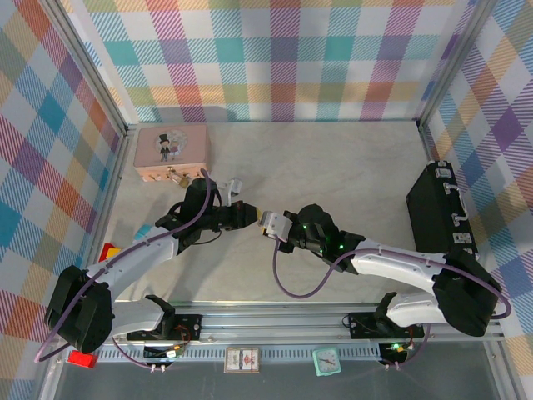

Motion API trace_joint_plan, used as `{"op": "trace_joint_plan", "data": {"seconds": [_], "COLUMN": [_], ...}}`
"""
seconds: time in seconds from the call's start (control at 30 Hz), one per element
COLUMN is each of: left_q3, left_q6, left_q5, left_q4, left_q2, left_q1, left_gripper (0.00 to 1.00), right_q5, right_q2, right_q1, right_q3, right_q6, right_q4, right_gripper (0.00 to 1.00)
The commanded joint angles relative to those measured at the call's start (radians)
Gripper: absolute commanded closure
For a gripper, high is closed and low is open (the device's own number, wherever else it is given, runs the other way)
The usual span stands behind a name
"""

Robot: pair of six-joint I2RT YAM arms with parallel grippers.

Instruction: Unlock the padlock with the key

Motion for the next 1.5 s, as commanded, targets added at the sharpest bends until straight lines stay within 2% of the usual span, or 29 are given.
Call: {"op": "trace_joint_plan", "data": {"seconds": [0.0, 0.07, 0.1, 0.2, 0.27, 0.37, 0.5, 0.6, 0.8, 0.9, 0.97, 1.03, 1.23, 1.47], "left_q3": [0.028, 0.029, 0.028, 0.023, 0.023, 0.014, -0.031, -0.063, -0.082, -0.083, -0.088, -0.085, -0.082, -0.086], "left_q6": [0.017, 0.013, 0.007, -0.035, -0.069, -0.12, -0.195, -0.227, -0.226, -0.256, -0.294, -0.326, -0.321, -0.345], "left_q5": [0.01, 0.005, -0.002, -0.055, -0.112, -0.234, -0.377, -0.421, -0.325, -0.256, -0.236, -0.224, -0.211, -0.179], "left_q4": [-0.011, -0.007, -0.002, 0.038, 0.069, 0.132, 0.306, 0.467, 0.819, 0.996, 1.094, 1.145, 1.128, 1.159], "left_q2": [0.004, 0.004, 0.006, 0.003, -0.008, -0.038, -0.059, -0.042, 0.075, 0.156, 0.208, 0.251, 0.259, 0.267], "left_q1": [-0.006, -0.006, -0.006, -0.006, -0.006, -0.006, -0.006, -0.006, -0.006, -0.007, -0.006, -0.006, -0.006, -0.008], "left_gripper": [0.97, 1.0, 1.0, 1.0, 1.0, 1.0, 1.0, 1.0, 1.0, 1.0, 1.0, 1.0, 1.0, 1.0], "right_q5": [0.013, 0.021, 0.023, 0.043, 0.059, 0.057, 0.064, 0.03, -0.35, -0.484, -0.517, -0.527, -0.533, -0.554], "right_q2": [0.002, 0.0, -0.002, -0.01, -0.022, -0.04, -0.025, -0.023, 0.023, 0.063, 0.07, 0.063, 0.041, 0.081], "right_q1": [0.012, 0.012, 0.012, 0.012, 0.012, 0.011, 0.009, -0.008, -0.201, -0.281, -0.301, -0.31, -0.355, -0.392], "right_q3": [0.027, 0.025, 0.024, 0.021, 0.012, 0.014, 0.076, 0.083, 0.097, 0.073, 0.057, 0.059, 0.032, 0.022], "right_q6": [-0.012, -0.008, -0.001, 0.052, 0.118, 0.306, 0.667, 0.918, 1.352, 1.5, 1.542, 1.541, 1.556, 1.622], "right_q4": [0.036, 0.036, 0.043, 0.082, 0.121, 0.147, 0.1, 0.105, 0.178, 0.328, 0.4, 0.391, 0.395, 0.505], "right_gripper": [1.0, 1.0, 0.96, 0.72, 0.61, 0.47, 0.39, 0.28, 0.26, 0.26, 0.26, 0.25, 0.25, 0.26]}}
